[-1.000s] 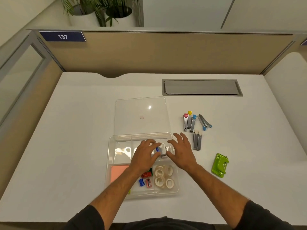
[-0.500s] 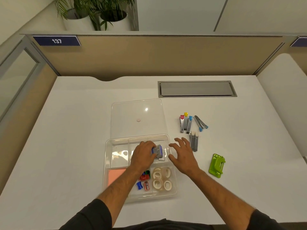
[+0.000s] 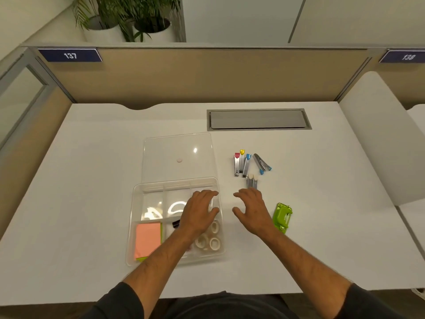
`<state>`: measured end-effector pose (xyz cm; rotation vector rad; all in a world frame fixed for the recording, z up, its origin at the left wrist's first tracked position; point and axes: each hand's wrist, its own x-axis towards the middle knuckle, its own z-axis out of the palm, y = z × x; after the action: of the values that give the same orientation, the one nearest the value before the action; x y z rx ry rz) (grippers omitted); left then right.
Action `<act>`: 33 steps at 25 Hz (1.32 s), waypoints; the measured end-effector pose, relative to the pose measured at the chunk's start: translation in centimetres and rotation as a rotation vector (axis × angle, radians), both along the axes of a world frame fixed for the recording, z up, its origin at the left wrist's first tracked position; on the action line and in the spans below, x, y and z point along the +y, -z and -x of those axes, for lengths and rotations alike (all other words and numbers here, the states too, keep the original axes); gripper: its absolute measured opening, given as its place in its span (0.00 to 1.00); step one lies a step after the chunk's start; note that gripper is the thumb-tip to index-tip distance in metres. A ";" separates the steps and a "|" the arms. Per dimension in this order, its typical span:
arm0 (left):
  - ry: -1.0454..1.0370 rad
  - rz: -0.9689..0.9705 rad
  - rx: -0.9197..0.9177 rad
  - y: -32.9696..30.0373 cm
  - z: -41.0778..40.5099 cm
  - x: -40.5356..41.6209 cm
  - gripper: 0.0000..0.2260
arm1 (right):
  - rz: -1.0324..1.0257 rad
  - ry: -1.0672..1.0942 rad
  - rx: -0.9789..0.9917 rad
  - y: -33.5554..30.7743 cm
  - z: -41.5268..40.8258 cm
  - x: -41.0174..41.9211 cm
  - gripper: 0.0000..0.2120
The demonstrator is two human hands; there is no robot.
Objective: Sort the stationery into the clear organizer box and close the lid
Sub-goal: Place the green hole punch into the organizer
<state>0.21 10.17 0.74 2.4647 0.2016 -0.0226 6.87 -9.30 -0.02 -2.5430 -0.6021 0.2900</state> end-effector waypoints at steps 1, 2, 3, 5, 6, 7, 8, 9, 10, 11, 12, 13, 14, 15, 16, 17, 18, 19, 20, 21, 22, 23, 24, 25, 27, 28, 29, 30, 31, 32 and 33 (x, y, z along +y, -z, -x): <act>0.011 0.012 -0.004 -0.2 0.1 -1.3 0.21 | 0.011 -0.007 0.004 -0.2 0.1 -1.0 0.22; 0.018 0.026 0.004 -0.4 0.2 -2.7 0.21 | 0.021 -0.009 0.011 -0.4 0.1 -2.2 0.23; 0.020 0.036 0.025 -0.5 0.3 -4.3 0.21 | 0.029 -0.009 0.015 -0.6 0.1 -3.5 0.23; 0.018 0.043 0.067 -0.6 0.3 -7.5 0.22 | 0.040 0.003 0.025 -0.8 -0.1 -6.4 0.24; 0.019 0.053 0.082 -0.5 0.3 -9.0 0.22 | 0.046 0.009 0.040 -0.9 -0.2 -7.9 0.24; 0.018 0.070 0.097 -0.3 0.2 -10.3 0.22 | 0.055 0.011 0.058 -0.9 -0.3 -9.4 0.25; 0.017 0.087 0.117 0.0 -0.1 -11.7 0.22 | 0.068 0.005 0.076 -1.0 -0.5 -10.8 0.26; 0.013 0.100 0.137 0.3 -0.3 -12.8 0.23 | 0.088 -0.007 0.094 -0.9 -0.7 -12.1 0.27; 0.008 0.114 0.156 0.7 -0.7 -14.0 0.23 | 0.114 -0.024 0.108 -0.7 -0.9 -13.4 0.29; 0.001 0.127 0.172 1.2 -1.0 -15.2 0.23 | 0.143 -0.038 0.122 -0.4 -1.1 -14.5 0.30; -0.011 0.140 0.187 1.6 -1.4 -16.3 0.23 | 0.169 -0.047 0.128 -0.1 -1.3 -15.4 0.31; -0.029 0.153 0.205 2.0 -1.7 -17.4 0.23 | 0.190 -0.050 0.126 0.1 -1.5 -16.4 0.32; -0.052 0.162 0.223 2.4 -2.0 -18.4 0.23 | 0.204 -0.051 0.121 0.3 -1.7 -17.2 0.32; -0.076 0.166 0.242 2.8 -2.4 -19.4 0.24 | 0.213 -0.049 0.124 0.3 -1.9 -18.0 0.32; -0.103 0.168 0.261 3.1 -2.8 -20.1 0.24 | 0.214 -0.046 0.131 0.2 -2.1 -18.6 0.32; -0.133 0.172 0.278 3.4 -3.2 -20.7 0.23 | 0.211 -0.043 0.140 0.1 -2.3 -19.2 0.31; -0.167 0.182 0.290 3.5 -3.6 -21.3 0.22 | 0.204 -0.044 0.146 0.0 -2.5 -19.7 0.31; -0.203 0.200 0.298 3.7 -4.0 -21.8 0.20 | 0.199 -0.046 0.154 -0.1 -2.8 -20.2 0.30; -0.234 0.221 0.299 3.8 -4.4 -22.2 0.17 | 0.191 -0.049 0.163 -0.2 -3.1 -20.6 0.30; -0.256 0.240 0.302 4.0 -4.7 -22.5 0.13 | 0.181 -0.049 0.176 -0.2 -3.3 -21.0 0.29; -0.271 0.259 0.311 4.1 -4.9 -22.7 0.10 | 0.165 -0.048 0.189 -0.1 -3.5 -21.2 0.29; -0.283 0.277 0.324 4.2 -5.0 -22.8 0.07 | 0.146 -0.047 0.200 -0.1 -3.7 -21.4 0.28; -0.290 0.291 0.337 4.2 -5.1 -22.8 0.06 | 0.123 -0.047 0.201 -0.2 -3.9 -21.4 0.27; -0.291 0.299 0.347 4.1 -5.1 -22.7 0.05 | 0.098 -0.044 0.199 -0.3 -4.0 -21.4 0.26; -0.283 0.303 0.350 3.8 -4.8 -22.3 0.04 | 0.039 -0.006 0.214 -0.7 -4.1 -20.8 0.25; -0.287 0.311 0.341 3.5 -4.6 -22.0 0.04 | 0.006 0.034 0.234 -0.9 -4.2 -20.4 0.24; -0.298 0.326 0.326 3.1 -4.3 -21.7 0.04 | -0.030 0.087 0.263 -1.2 -4.4 -19.8 0.22; -0.315 0.344 0.306 2.6 -3.9 -21.2 0.03 | -0.076 0.147 0.301 -1.6 -4.5 -19.0 0.21; -0.331 0.365 0.282 2.0 -3.5 -20.6 0.03 | -0.117 0.209 0.345 -2.1 -4.5 -18.1 0.21; -0.345 0.387 0.256 1.5 -3.2 -20.1 0.03 | -0.152 0.257 0.386 -2.5 -4.5 -17.2 0.22; -0.357 0.406 0.231 0.9 -2.9 -19.4 0.04 | -0.174 0.288 0.428 -2.8 -4.5 -16.2 0.25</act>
<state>3.07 -9.20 -0.17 1.9890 0.6667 -0.1770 11.34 -25.52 2.80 -2.2619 -0.0918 0.6253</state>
